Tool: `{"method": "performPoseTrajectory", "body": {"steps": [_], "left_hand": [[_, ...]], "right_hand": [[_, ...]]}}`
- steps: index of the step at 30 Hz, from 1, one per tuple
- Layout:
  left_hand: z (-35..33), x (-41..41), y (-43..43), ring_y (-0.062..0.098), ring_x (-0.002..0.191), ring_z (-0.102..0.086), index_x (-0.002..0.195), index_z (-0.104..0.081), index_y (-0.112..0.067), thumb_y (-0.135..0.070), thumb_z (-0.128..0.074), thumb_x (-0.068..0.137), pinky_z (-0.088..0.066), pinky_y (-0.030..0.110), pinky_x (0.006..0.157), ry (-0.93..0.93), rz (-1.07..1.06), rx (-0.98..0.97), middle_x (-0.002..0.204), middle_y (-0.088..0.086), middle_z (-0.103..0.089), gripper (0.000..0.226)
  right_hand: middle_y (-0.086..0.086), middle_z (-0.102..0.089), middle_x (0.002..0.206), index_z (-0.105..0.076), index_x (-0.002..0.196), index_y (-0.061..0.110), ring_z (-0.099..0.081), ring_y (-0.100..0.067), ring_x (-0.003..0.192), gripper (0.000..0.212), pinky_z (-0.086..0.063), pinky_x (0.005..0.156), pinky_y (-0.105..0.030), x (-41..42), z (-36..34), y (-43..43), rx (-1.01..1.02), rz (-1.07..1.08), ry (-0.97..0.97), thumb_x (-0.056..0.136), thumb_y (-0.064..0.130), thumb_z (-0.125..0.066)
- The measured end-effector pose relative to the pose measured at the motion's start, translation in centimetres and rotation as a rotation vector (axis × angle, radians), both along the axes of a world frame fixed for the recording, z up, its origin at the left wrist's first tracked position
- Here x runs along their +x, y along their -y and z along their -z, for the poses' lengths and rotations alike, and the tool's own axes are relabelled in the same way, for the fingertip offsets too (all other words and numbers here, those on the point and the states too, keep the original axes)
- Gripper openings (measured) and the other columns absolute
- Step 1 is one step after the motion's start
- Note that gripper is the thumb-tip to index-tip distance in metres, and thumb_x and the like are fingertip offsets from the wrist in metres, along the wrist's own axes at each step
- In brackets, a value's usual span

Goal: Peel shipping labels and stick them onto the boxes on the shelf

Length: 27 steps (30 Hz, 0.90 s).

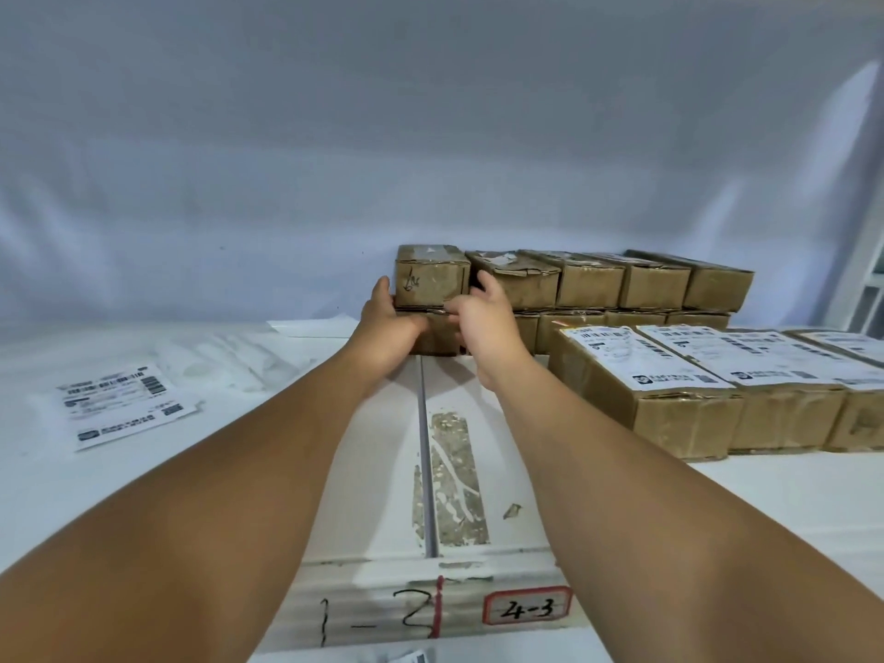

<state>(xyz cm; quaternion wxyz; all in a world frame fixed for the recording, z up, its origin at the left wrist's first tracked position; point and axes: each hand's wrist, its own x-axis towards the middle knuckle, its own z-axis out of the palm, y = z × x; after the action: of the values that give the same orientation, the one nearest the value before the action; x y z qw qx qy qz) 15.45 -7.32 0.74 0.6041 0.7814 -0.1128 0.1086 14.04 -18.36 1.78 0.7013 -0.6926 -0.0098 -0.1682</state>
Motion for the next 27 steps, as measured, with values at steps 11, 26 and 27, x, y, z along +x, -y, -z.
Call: {"method": "performPoseTrajectory", "body": {"steps": [11, 26, 27], "left_hand": [[-0.34, 0.47, -0.91, 0.014, 0.105, -0.051, 0.125, -0.042, -0.019, -0.035, -0.056, 0.091, -0.038, 0.024, 0.081, 0.088, -0.118, -0.088, 0.126, -0.001, -0.047, 0.04], [-0.35, 0.32, -0.68, 0.015, 0.1, -0.059, 0.142, -0.019, -0.029, -0.019, -0.056, 0.092, -0.047, 0.033, 0.095, -0.035, 0.116, -0.401, 0.12, 0.002, -0.058, 0.063], [-0.33, 0.38, -0.67, 0.011, 0.097, -0.059, 0.14, -0.023, -0.029, -0.02, -0.055, 0.093, -0.048, 0.03, 0.091, -0.029, 0.118, -0.407, 0.117, -0.001, -0.058, 0.058]], "right_hand": [[0.003, -0.058, 0.118, -0.049, 0.114, 0.024, -0.054, -0.013, 0.104, 0.027, -0.043, 0.092, -0.029, 0.2, -0.05, -0.14, -0.137, 0.044, 0.042, 0.09, 0.032, -0.059], [-0.006, -0.031, 0.145, -0.025, 0.146, 0.031, -0.037, -0.017, 0.129, 0.067, -0.032, 0.101, -0.026, -0.44, 0.23, -0.29, -0.286, 0.041, 0.189, 0.089, 0.026, -0.059], [-0.006, -0.029, 0.146, -0.026, 0.145, 0.034, -0.038, -0.017, 0.128, 0.065, -0.032, 0.1, -0.025, -0.44, 0.24, -0.26, -0.277, 0.038, 0.192, 0.089, 0.028, -0.059]]}}
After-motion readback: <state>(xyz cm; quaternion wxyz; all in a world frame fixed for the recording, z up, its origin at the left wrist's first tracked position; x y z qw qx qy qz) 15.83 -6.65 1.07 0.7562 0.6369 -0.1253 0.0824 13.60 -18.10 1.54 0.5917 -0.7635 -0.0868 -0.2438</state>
